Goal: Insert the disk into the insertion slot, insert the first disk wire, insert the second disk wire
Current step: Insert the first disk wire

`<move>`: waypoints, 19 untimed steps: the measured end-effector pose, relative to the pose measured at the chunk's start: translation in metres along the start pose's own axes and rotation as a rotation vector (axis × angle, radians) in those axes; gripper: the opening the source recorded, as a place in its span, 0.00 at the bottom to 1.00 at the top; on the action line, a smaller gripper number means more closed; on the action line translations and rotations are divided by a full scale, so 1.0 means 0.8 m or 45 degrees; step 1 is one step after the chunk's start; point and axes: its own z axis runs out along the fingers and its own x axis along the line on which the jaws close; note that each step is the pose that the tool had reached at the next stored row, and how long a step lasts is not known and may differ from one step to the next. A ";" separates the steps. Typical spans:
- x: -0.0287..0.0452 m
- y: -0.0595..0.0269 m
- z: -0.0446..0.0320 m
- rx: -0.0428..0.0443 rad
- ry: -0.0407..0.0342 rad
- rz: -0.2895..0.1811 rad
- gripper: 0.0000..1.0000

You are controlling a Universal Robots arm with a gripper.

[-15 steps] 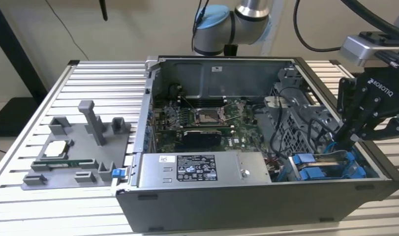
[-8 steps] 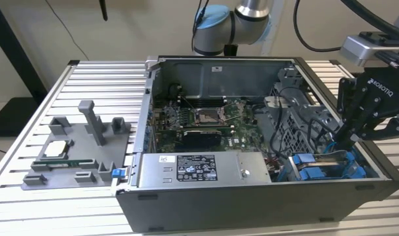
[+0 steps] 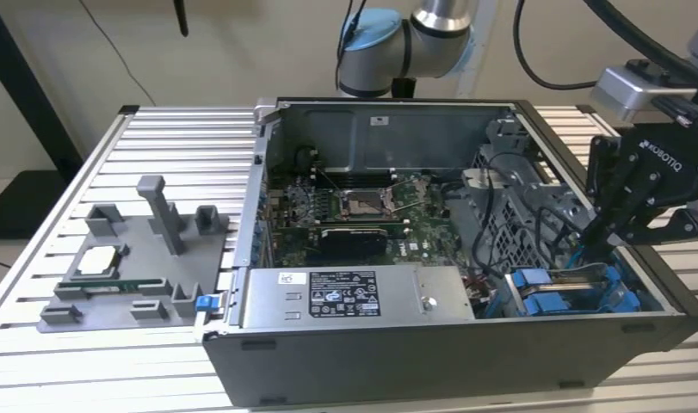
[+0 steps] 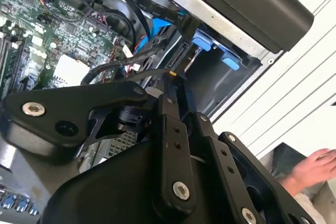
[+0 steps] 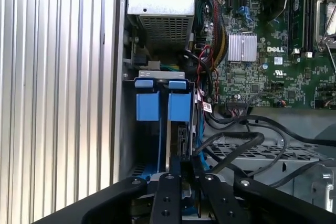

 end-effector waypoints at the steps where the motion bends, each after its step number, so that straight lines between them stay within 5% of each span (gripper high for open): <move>1: 0.0001 0.000 0.0012 0.000 -0.0083 -0.001 0.00; 4: 0.0006 0.000 0.0055 0.000 -0.0203 -0.002 0.00; 19: 0.0019 -0.010 0.0268 0.000 -0.0205 -0.009 0.00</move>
